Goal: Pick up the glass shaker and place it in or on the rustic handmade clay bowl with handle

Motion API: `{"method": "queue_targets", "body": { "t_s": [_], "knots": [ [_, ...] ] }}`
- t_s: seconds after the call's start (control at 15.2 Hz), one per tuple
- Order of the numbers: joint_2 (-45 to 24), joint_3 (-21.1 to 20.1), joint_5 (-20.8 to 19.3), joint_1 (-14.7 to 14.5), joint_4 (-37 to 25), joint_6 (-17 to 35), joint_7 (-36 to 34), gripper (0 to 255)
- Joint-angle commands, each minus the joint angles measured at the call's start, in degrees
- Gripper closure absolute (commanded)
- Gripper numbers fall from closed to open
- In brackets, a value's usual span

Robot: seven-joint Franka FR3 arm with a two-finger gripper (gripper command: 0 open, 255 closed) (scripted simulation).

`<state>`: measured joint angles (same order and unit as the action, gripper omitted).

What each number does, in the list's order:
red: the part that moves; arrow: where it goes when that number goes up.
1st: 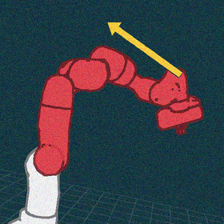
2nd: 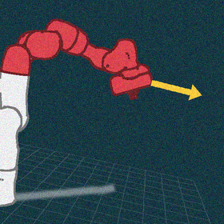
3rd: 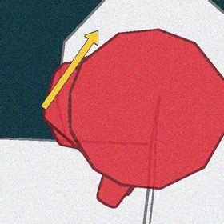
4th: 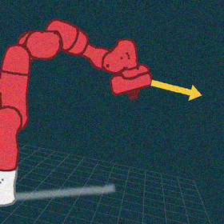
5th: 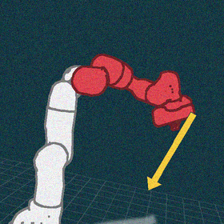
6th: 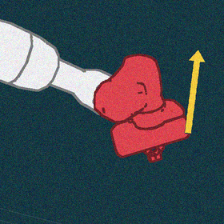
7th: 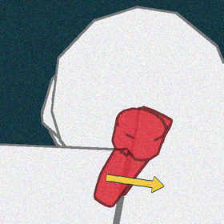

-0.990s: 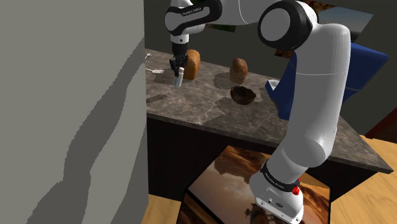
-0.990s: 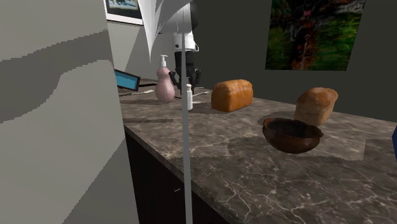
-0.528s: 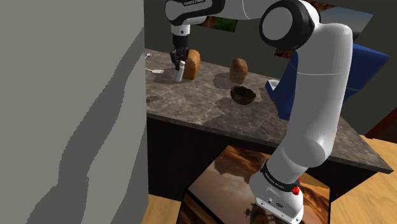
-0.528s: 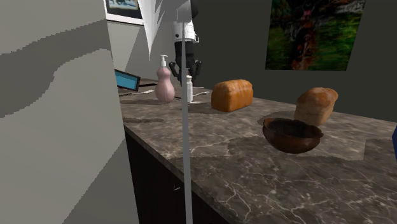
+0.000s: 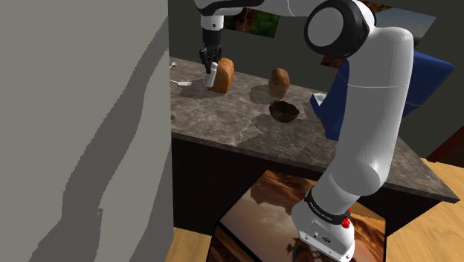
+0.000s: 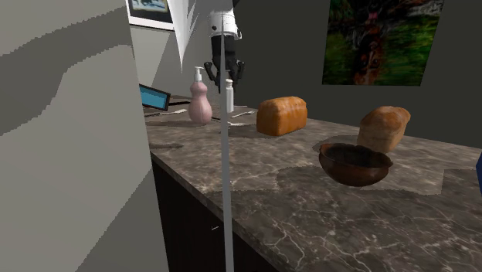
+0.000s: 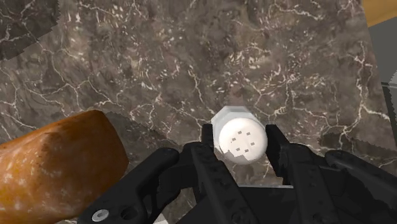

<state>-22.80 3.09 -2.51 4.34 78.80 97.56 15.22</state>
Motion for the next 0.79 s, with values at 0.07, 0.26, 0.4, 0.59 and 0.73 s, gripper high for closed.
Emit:
{"method": "queue_targets", "body": {
  "t_s": [0.07,0.26,0.4,0.59,0.73],
  "knots": [
    [0.06,0.02,0.01,0.02,-2.39,-2.48,0.13,255],
    [-0.21,0.03,0.03,0.03,-5.12,-4.93,0.26,255],
    [1.71,0.32,-0.02,0.6,-2.78,-4.46,1.11,255],
    [7.1,1.28,-0.26,2.28,4.75,-2.14,3.69,255],
    [10.29,2.03,-0.46,3.4,9.02,-0.94,5.5,255]
  ]
}}
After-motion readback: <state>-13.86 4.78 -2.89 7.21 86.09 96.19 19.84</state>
